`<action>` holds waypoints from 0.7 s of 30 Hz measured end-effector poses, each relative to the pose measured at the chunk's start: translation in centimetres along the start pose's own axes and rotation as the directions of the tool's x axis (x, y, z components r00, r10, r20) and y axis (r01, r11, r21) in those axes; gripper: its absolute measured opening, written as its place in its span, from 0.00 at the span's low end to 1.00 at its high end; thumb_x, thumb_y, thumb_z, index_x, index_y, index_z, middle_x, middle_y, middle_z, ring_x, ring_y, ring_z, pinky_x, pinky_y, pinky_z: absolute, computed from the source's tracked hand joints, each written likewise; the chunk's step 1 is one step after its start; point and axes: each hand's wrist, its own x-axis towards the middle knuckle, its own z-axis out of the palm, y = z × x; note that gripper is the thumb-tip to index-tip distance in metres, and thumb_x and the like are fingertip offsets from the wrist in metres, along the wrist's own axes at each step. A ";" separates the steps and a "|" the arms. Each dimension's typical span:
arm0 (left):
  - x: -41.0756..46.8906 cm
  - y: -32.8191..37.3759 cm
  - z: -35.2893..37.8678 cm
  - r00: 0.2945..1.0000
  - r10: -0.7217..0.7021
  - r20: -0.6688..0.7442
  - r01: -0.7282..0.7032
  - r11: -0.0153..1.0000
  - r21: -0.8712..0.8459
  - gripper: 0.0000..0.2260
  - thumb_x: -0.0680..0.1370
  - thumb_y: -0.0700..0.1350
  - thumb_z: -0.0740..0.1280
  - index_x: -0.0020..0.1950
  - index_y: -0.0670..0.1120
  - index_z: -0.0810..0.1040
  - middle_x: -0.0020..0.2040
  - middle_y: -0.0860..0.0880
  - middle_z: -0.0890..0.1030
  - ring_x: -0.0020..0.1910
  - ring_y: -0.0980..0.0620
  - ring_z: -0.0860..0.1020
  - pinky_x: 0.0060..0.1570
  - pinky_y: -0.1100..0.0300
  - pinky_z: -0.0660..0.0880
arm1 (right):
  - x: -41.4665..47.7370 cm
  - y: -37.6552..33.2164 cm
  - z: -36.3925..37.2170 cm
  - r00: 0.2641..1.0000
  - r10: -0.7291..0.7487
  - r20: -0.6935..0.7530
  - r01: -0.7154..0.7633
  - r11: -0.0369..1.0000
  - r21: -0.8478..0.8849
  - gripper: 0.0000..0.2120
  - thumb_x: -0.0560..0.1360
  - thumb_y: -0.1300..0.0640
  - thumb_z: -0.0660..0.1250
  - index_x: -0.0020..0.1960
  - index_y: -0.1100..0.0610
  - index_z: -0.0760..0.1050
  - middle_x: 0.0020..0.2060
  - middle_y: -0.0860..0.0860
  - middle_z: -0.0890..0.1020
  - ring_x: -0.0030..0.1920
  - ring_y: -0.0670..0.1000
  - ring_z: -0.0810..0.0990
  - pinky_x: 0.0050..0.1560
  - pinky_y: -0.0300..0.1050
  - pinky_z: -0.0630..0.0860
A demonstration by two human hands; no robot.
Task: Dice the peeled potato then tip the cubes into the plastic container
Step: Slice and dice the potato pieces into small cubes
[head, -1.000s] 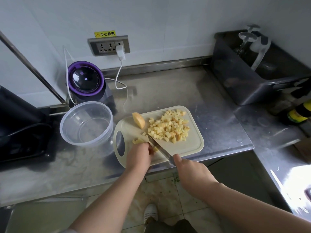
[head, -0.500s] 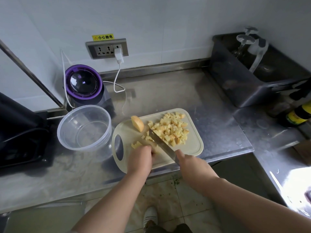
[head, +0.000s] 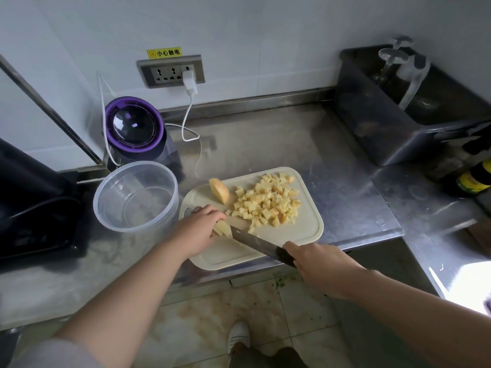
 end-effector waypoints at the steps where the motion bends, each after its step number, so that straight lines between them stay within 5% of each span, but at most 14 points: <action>1: 0.3 0.1 -0.1 1.000 0.012 0.022 -0.013 0.998 0.053 0.20 0.78 0.40 0.63 0.69 0.53 0.69 0.66 0.54 0.67 0.64 0.50 0.66 0.59 0.53 0.71 | 0.2 0.1 0.1 1.000 0.001 0.001 -0.001 1.000 -0.002 0.16 0.81 0.62 0.55 0.66 0.50 0.62 0.44 0.52 0.78 0.39 0.50 0.78 0.36 0.46 0.77; 4: 1.2 0.5 -0.6 0.998 0.030 0.049 -0.036 0.992 0.124 0.17 0.78 0.41 0.64 0.65 0.53 0.71 0.63 0.53 0.69 0.59 0.49 0.72 0.57 0.51 0.70 | 0.6 0.5 0.3 0.999 0.041 -0.016 -0.041 0.999 0.008 0.15 0.80 0.62 0.55 0.64 0.49 0.62 0.41 0.50 0.76 0.36 0.49 0.76 0.31 0.42 0.72; 8: 1.6 0.8 -1.2 0.996 -0.007 0.085 -0.005 0.989 0.144 0.13 0.76 0.47 0.67 0.60 0.53 0.73 0.59 0.54 0.70 0.51 0.50 0.74 0.48 0.56 0.70 | 1.2 1.3 0.3 0.990 0.130 -0.049 -0.127 0.990 0.066 0.15 0.79 0.63 0.56 0.61 0.48 0.61 0.41 0.51 0.78 0.39 0.51 0.80 0.40 0.50 0.82; 11: 0.7 1.8 -0.7 0.995 -0.092 0.045 0.087 0.991 0.103 0.10 0.75 0.52 0.67 0.53 0.53 0.72 0.57 0.54 0.71 0.47 0.50 0.74 0.53 0.53 0.69 | 1.6 0.5 0.4 0.991 0.127 -0.045 -0.122 0.987 0.107 0.14 0.79 0.64 0.56 0.61 0.50 0.61 0.41 0.52 0.78 0.38 0.50 0.79 0.39 0.47 0.80; 17: -1.5 3.8 2.6 0.936 -0.340 -0.092 0.308 0.917 -0.255 0.18 0.74 0.52 0.70 0.61 0.48 0.73 0.57 0.51 0.73 0.47 0.53 0.74 0.44 0.62 0.71 | 2.4 -2.5 1.3 0.995 0.081 -0.060 -0.071 0.986 0.149 0.15 0.80 0.64 0.57 0.64 0.52 0.61 0.37 0.49 0.73 0.34 0.47 0.74 0.29 0.38 0.68; 21: -1.8 3.7 3.4 0.907 -0.409 -0.098 0.342 0.854 -0.391 0.21 0.73 0.47 0.73 0.63 0.46 0.74 0.60 0.49 0.73 0.55 0.51 0.75 0.50 0.62 0.71 | 3.1 -3.6 1.3 0.994 0.083 -0.071 -0.069 0.982 0.177 0.17 0.80 0.64 0.57 0.66 0.52 0.60 0.38 0.49 0.74 0.35 0.47 0.77 0.29 0.38 0.70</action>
